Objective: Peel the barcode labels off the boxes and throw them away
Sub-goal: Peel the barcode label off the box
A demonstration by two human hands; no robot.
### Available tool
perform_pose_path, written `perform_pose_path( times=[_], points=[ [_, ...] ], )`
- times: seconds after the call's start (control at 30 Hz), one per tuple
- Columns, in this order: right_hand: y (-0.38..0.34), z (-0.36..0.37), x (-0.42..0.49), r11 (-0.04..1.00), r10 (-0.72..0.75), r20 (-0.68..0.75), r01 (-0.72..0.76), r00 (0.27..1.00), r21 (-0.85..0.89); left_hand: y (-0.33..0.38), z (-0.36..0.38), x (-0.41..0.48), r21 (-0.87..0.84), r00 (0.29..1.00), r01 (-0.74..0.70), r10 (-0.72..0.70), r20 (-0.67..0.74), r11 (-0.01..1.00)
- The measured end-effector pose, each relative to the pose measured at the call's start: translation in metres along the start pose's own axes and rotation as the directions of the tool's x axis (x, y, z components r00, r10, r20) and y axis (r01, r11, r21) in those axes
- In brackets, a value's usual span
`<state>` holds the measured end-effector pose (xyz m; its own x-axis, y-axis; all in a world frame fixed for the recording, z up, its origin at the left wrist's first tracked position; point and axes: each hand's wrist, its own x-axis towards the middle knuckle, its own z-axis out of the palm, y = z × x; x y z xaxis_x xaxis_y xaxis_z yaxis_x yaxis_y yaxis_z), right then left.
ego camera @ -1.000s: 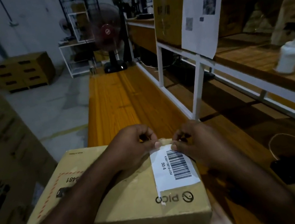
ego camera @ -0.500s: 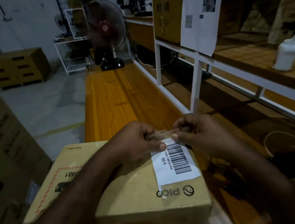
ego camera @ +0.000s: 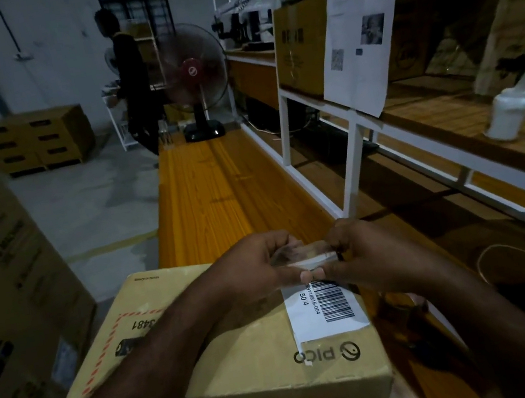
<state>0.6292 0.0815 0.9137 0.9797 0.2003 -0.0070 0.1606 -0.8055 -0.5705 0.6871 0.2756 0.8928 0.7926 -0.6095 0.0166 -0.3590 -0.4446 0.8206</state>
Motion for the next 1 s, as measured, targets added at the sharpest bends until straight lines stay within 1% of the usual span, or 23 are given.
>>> perform_pose_path(
  times=[0.1,0.2,0.27,0.33,0.4,0.47,0.67,0.83,1.0],
  points=[
    [-0.002,-0.001,-0.002,0.998,0.011,0.008,-0.012,1.000,0.054,0.002,0.000,0.001,0.034,1.000,-0.004,0.003,0.030,0.999],
    [-0.004,-0.002,-0.002,1.000,0.006,-0.004,-0.006,1.000,0.002,0.003,-0.001,0.002,0.051,0.998,0.015,-0.018,0.068,0.999],
    [-0.005,-0.005,-0.002,1.000,0.013,-0.007,-0.013,1.000,0.008,0.003,-0.003,0.003,0.041,0.995,0.021,-0.025,0.093,0.999],
    [-0.006,-0.008,-0.004,0.999,0.037,0.024,-0.037,0.999,0.023,0.004,-0.004,0.002,0.022,0.994,0.020,-0.022,0.103,1.000],
    [-0.007,-0.011,-0.007,0.998,0.057,0.088,-0.057,0.994,-0.007,0.005,-0.005,0.001,0.002,0.994,0.021,-0.021,0.104,1.000],
    [-0.008,-0.011,-0.009,0.998,0.053,0.118,-0.049,0.992,-0.033,0.005,-0.007,0.001,-0.001,0.993,0.024,-0.023,0.112,1.000],
    [-0.007,-0.004,-0.014,0.999,0.050,0.047,-0.051,0.998,0.018,0.005,-0.006,-0.002,0.004,0.997,0.016,-0.016,0.081,1.000],
    [-0.007,-0.001,-0.018,0.999,0.039,0.013,-0.039,0.999,0.018,0.002,-0.006,0.002,0.145,0.998,0.005,-0.014,0.065,0.989],
    [-0.006,0.001,-0.021,0.997,0.073,0.010,-0.073,0.997,0.037,0.003,-0.007,0.002,0.108,0.995,0.000,-0.010,0.095,0.994]
  ],
)
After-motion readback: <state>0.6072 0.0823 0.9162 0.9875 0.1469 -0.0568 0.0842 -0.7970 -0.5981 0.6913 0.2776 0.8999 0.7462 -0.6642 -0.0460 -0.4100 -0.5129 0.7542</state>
